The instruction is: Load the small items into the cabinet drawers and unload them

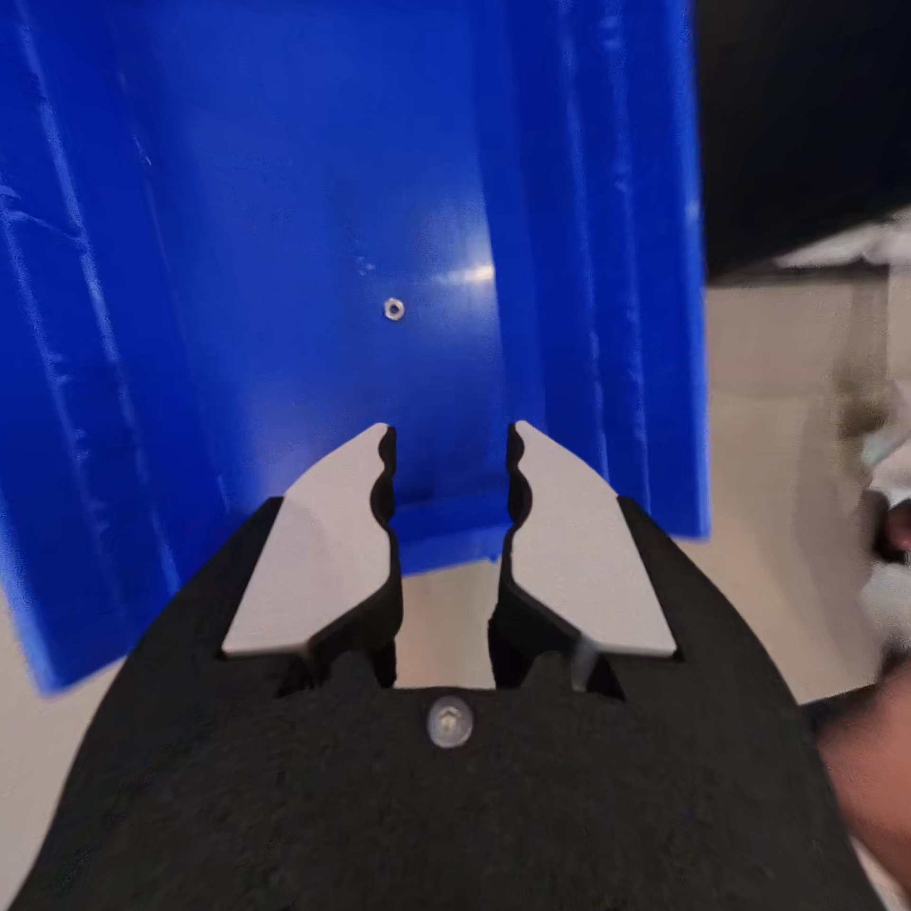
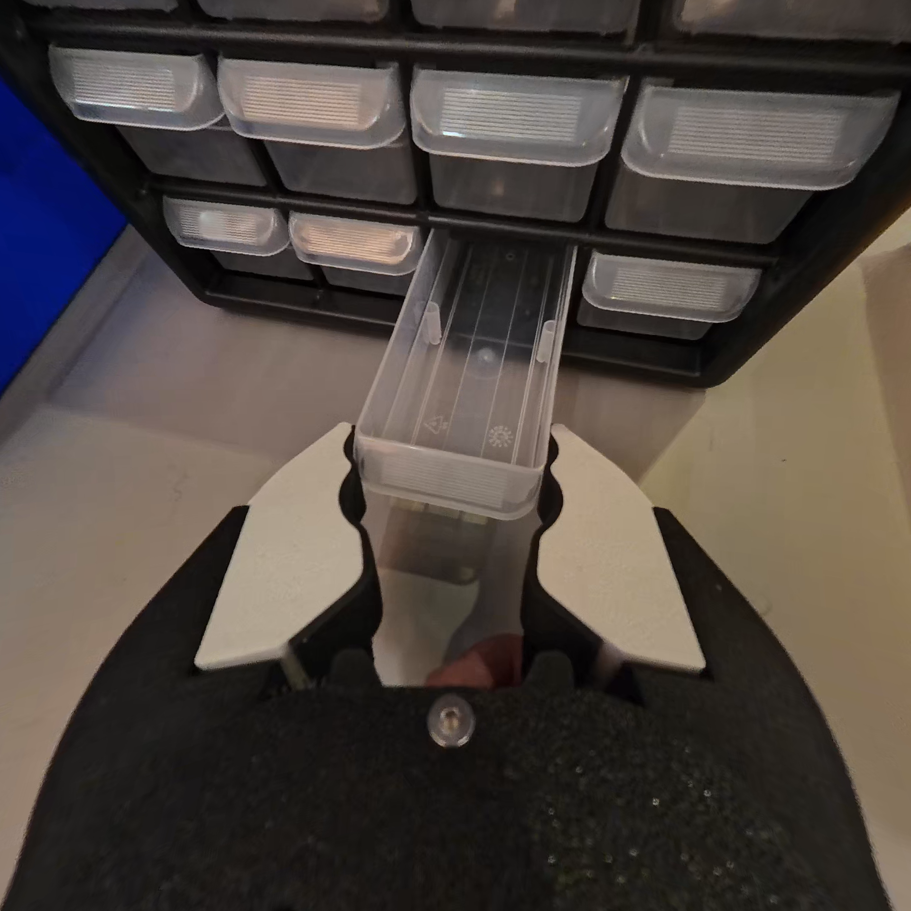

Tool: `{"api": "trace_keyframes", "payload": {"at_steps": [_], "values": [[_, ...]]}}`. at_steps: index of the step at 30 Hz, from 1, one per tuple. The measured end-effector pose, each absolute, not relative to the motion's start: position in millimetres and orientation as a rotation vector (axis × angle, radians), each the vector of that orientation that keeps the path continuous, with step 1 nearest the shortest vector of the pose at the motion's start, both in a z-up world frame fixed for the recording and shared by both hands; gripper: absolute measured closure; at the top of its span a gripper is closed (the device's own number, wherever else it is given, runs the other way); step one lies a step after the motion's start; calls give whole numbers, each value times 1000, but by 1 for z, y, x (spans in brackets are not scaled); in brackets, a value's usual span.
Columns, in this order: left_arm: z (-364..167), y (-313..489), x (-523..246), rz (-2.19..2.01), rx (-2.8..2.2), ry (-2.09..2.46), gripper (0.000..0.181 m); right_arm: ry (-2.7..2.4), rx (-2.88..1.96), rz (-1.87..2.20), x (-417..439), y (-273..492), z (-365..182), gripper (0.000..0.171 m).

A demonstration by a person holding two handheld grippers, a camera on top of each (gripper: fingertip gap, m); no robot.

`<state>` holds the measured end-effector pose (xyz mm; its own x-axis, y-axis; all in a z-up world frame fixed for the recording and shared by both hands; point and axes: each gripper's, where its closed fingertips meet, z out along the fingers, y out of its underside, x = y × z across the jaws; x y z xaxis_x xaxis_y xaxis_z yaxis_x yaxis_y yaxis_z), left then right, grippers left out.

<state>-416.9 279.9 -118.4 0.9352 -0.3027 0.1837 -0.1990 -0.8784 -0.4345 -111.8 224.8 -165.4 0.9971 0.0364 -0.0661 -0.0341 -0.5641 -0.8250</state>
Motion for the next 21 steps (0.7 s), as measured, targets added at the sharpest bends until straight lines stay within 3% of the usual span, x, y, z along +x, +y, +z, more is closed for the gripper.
{"api": "trace_keyframes", "payload": {"at_steps": [5,14,15,16,21], "values": [[-158,331,-411,-403,-2834,167,143,-4,-2170,98,-112,225,-166,102],[-189,341,-420,-134,-2921,253,149,-12,-2168,97,-113,224,-165,103],[-189,340,-420,-121,-2925,270,152,-12,-2168,97,-113,224,-165,103],[-190,339,-419,-123,-2933,286,171,-13,-2169,97,-113,224,-165,102],[-189,336,-418,-142,-2940,329,174,-11,-2169,100,-113,224,-165,102]]}}
